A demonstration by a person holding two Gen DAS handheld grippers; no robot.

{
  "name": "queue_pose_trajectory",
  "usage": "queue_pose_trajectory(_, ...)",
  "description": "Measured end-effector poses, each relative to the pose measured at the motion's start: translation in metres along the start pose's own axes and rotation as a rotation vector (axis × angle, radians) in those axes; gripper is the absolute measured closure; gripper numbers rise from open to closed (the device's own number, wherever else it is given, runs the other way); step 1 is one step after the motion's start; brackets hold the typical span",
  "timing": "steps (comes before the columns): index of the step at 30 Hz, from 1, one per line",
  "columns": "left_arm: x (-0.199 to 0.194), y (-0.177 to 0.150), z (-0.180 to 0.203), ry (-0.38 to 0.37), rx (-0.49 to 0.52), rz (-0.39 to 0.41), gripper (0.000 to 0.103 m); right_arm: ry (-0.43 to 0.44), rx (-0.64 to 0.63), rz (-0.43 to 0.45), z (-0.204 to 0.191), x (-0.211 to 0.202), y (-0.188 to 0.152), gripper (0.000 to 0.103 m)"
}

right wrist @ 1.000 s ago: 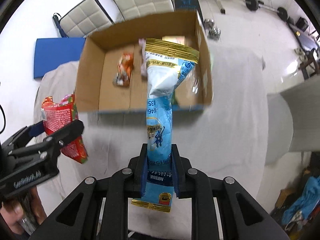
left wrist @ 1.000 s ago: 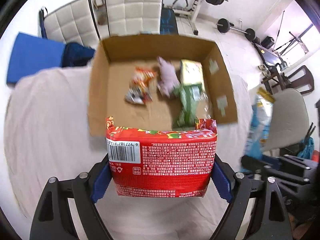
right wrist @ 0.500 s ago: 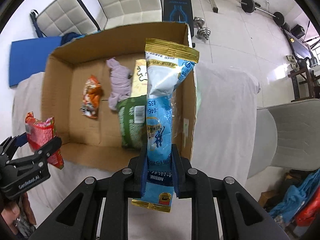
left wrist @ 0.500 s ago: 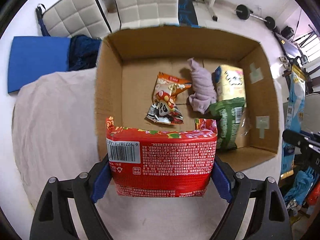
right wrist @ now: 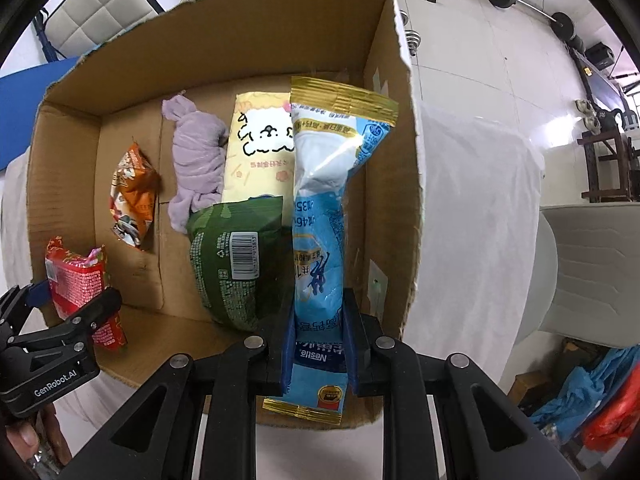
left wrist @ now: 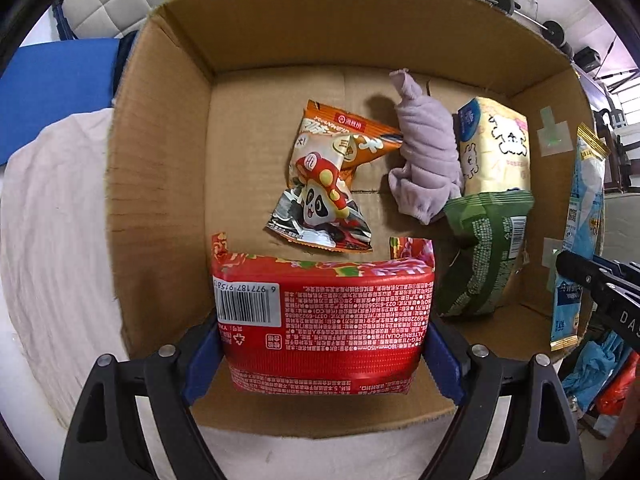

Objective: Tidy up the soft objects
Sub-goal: 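Carry the drink pouch and red bag into the box and release them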

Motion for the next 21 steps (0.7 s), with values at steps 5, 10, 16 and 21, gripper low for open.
queue_pose_trajectory(5, 0.014, 0.002, -0.005, 0.021, -0.009, -0.05, 0.015, -0.033, -0.013, -0.025, -0.003, 0.011, 0.002, 0.079)
queue_pose_trajectory(10, 0.023, 0.001, -0.012, 0.011, -0.035, -0.079, 0.015, -0.043, -0.018, -0.03, -0.004, 0.012, 0.002, 0.066)
queue_pose_trajectory(16, 0.027, 0.004, -0.013, -0.006, -0.065, -0.075, 0.015, -0.036, -0.015, -0.027, -0.001, 0.003, -0.002, 0.064)
queue_pose_trajectory(21, 0.03, -0.002, -0.018, -0.007, -0.074, -0.078, 0.006, -0.019, -0.016, -0.022, -0.002, -0.002, -0.004, 0.036)
Point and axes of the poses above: each gripper's, at about its wrist camera, not at the fingertips, and x roughly the way its jaws point, z to its right, y to its top, the point moved 7 cm from there along x, roughly the way its jaws point, and after that the axes turned 4 degrees about -y, right-handed, at the moved point
